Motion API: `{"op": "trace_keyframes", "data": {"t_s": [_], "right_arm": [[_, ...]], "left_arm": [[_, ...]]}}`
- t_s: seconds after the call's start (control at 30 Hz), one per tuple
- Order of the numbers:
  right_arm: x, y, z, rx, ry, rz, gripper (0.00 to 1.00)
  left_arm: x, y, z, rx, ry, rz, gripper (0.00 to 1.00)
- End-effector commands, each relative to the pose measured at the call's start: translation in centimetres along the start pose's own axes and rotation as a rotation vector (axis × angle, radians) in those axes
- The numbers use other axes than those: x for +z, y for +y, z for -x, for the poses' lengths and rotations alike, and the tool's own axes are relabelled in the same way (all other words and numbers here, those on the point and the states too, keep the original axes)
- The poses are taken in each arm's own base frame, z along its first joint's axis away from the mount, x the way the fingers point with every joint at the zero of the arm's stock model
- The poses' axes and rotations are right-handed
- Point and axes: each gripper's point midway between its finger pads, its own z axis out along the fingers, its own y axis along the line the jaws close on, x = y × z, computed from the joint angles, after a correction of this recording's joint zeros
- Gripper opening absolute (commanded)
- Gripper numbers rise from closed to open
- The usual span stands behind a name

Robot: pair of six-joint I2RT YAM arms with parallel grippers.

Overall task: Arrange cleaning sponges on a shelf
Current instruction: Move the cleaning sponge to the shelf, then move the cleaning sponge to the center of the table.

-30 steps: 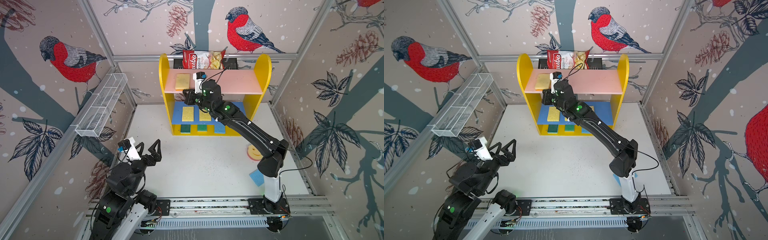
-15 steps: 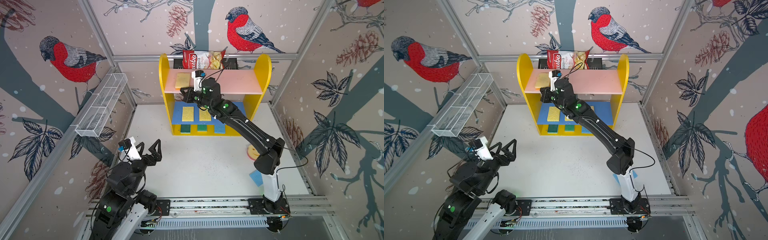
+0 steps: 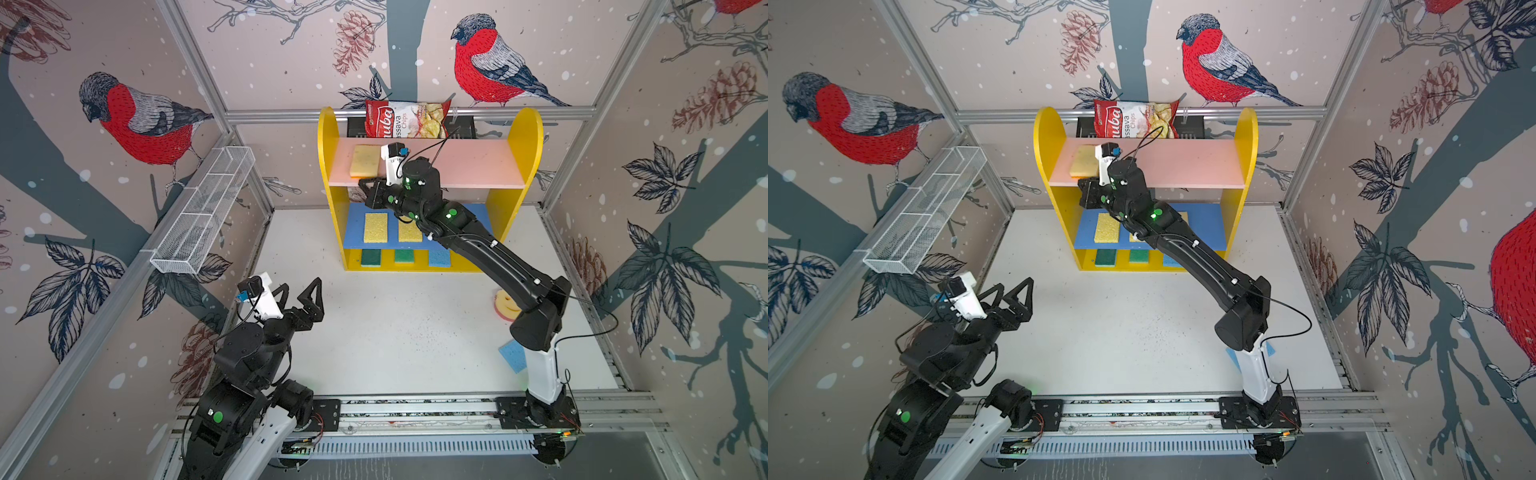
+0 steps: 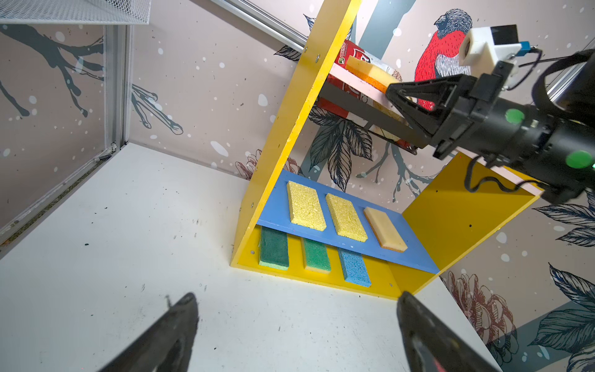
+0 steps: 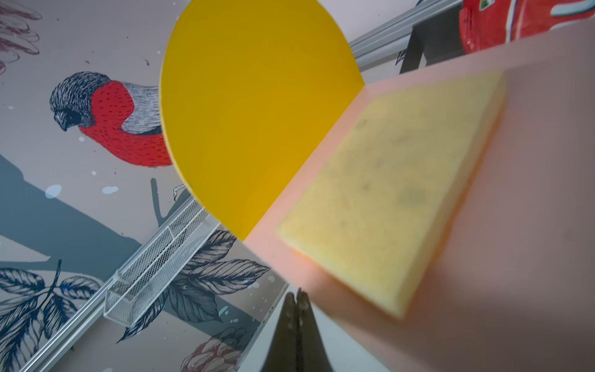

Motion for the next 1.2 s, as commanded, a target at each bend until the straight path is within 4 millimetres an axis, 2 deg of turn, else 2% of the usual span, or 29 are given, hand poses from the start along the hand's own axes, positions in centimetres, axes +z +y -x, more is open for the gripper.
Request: {"op": "trace_keyframes", "data": {"t_s": [0.0,0.1,0.17,0.2,0.3,0.4,0.47,0.57,0.67,0.87,1.03,1.17], "right_arm": [[-2.8,0.9,0.5,-0.065,-0.038,-0.029,0.01],[-6.4,-0.3,-0.3,-0.057,-0.072,-0.075,0.02],[-9.3,-2.3,-1.1,-0.041,-0.096,-0.143,0.04],[-10.6,-3.3,-1.4,-0.030,-0.099,-0.177,0.05],[-14.6,-8.5,-3.6,0.032,-0.068,-0.323,0.12],[-18.8,-14.9,-6.5,0.158,-0.025,-0.460,0.27],[-22.0,-18.5,-8.4,0.239,-0.017,-0.538,0.42],[-26.0,-22.3,-10.6,0.308,-0.025,-0.659,0.63],[-29.1,-25.3,-12.9,0.373,-0.020,-0.761,0.73],[-32.2,-29.5,-18.5,0.514,0.039,-0.861,0.81],[-34.6,-32.8,-21.8,0.593,0.036,-0.975,0.86],[-37.0,-35.3,-23.7,0.658,0.010,-1.059,0.87]], "left_arm": [[0.0,-0.2,0.6,0.014,-0.016,-0.003,0.95],[0.6,-0.6,0.4,0.019,-0.009,-0.020,0.96],[1.1,-1.3,0.0,0.022,0.008,-0.057,0.97],[1.4,-1.7,-0.1,0.022,0.014,-0.076,0.97],[2.6,-2.6,-1.1,0.015,0.039,-0.127,0.98],[4.0,-3.6,-2.3,0.000,0.073,-0.186,0.97],[5.1,-4.8,-3.2,-0.001,0.098,-0.248,0.93],[6.9,-6.0,-5.0,-0.014,0.155,-0.316,0.88],[8.4,-6.8,-6.4,-0.031,0.205,-0.352,0.88],[10.0,-7.8,-6.6,-0.050,0.200,-0.399,0.88],[10.9,-8.0,-7.6,-0.052,0.234,-0.406,0.88],[11.1,-7.8,-8.0,-0.047,0.242,-0.397,0.88]]}}
